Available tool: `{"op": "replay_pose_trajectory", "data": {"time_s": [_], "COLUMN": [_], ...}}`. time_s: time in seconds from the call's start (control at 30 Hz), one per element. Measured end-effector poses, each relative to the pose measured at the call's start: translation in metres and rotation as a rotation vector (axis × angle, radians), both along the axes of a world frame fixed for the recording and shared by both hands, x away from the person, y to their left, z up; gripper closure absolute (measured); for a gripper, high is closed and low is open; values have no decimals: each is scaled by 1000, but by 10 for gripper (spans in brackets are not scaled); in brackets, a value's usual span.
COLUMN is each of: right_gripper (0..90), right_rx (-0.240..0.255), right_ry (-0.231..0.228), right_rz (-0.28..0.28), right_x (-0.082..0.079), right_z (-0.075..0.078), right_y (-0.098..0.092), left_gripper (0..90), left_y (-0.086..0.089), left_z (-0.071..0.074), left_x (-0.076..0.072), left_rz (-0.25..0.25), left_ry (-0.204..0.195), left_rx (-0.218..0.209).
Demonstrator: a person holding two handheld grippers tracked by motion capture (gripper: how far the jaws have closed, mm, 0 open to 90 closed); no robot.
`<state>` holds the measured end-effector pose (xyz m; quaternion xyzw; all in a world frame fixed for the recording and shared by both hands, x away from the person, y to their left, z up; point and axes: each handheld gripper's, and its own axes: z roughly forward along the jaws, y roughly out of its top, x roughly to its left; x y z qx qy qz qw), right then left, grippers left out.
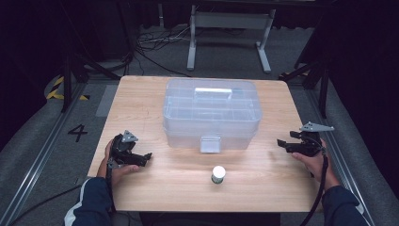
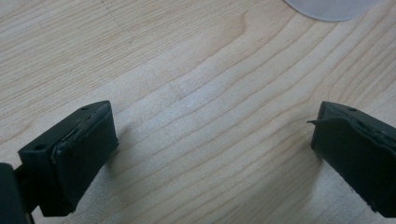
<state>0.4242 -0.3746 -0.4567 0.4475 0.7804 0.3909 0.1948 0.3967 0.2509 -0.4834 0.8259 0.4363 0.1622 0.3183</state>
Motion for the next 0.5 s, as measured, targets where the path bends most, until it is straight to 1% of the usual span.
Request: {"op": "replay_pose_trajectory", "data": {"time_s": [0.07, 0.13, 0.2, 0.23, 0.27, 0.37, 0.4, 0.5], "right_gripper": [257, 257, 257, 258, 258, 256, 256, 277], "right_rx": [5, 15, 12, 15, 22, 37, 35, 16], "right_ry": [-19, -48, -66, -82, -88, -125, -130, -170], "right_rz": [10, 29, 45, 58, 64, 100, 106, 136], "right_x": [0, 0, 1, 2, 2, 5, 6, 8], "right_z": [8, 19, 28, 35, 39, 60, 65, 89], "right_y": [3, 8, 14, 17, 19, 27, 29, 37], "left_gripper": [4, 4, 4, 4, 4, 4, 4, 4], "left_y": [0, 0, 0, 0, 0, 0, 0, 0], "left_z": [0, 0, 0, 0, 0, 0, 0, 0], "left_x": [0, 0, 0, 0, 0, 0, 0, 0], "left_rz": [0, 0, 0, 1, 0, -1, 0, 0], "left_ry": [4, 1, 0, 3, 1, 1, 0, 3], "left_rx": [-2, 0, 0, -2, 0, 0, 0, -2]}}
